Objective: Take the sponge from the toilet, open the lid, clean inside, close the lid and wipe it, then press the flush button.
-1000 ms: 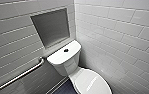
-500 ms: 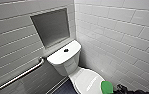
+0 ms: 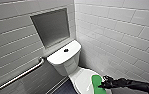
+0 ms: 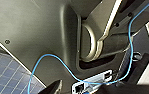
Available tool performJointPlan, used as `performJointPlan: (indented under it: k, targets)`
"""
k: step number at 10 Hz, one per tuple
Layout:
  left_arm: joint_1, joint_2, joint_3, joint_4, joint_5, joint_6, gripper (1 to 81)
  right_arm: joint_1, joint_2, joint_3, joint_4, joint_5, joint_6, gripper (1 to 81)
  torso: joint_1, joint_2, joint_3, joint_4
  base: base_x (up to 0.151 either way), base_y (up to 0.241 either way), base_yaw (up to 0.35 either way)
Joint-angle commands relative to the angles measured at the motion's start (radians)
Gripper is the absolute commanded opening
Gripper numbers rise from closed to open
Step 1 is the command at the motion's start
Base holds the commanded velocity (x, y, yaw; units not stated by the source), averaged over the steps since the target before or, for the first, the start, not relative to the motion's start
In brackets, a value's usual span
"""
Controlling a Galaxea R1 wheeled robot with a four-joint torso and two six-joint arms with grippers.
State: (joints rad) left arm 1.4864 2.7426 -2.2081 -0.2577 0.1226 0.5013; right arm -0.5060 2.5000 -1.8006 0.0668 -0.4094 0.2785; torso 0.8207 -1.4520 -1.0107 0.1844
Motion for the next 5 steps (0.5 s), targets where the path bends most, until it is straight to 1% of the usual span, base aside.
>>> performJointPlan:
  k: [1, 3, 4, 5]
  targets:
    - [0.013, -0.01, 0.01, 0.003, 0.095, 0.011, 81.1, 0.183, 0.098, -0.104, 0.044, -0.074, 0.007, 1.0, 0.0, 0.0, 0.0, 0.0, 0.0, 0.0, 0.0]
    - [0.018, -0.009, 0.01, 0.001, 0.095, 0.011, 81.1, 0.194, 0.162, -0.222, 0.045, -0.054, 0.019, 1.0, 0.0, 0.0, 0.0, 0.0, 0.0, 0.0, 0.0]
    - [0.022, -0.006, 0.01, 0.001, 0.095, 0.011, 81.1, 0.191, 0.191, -0.258, 0.042, -0.031, 0.047, 1.0, 0.0, 0.0, 0.0, 0.0, 0.0, 0.0, 0.0]
    - [0.024, -0.009, 0.01, 0.001, 0.095, 0.011, 81.1, 0.195, 0.194, -0.276, 0.044, 0.006, 0.053, 1.0, 0.0, 0.0, -0.021, 0.0, 0.0, 0.0, 0.0]
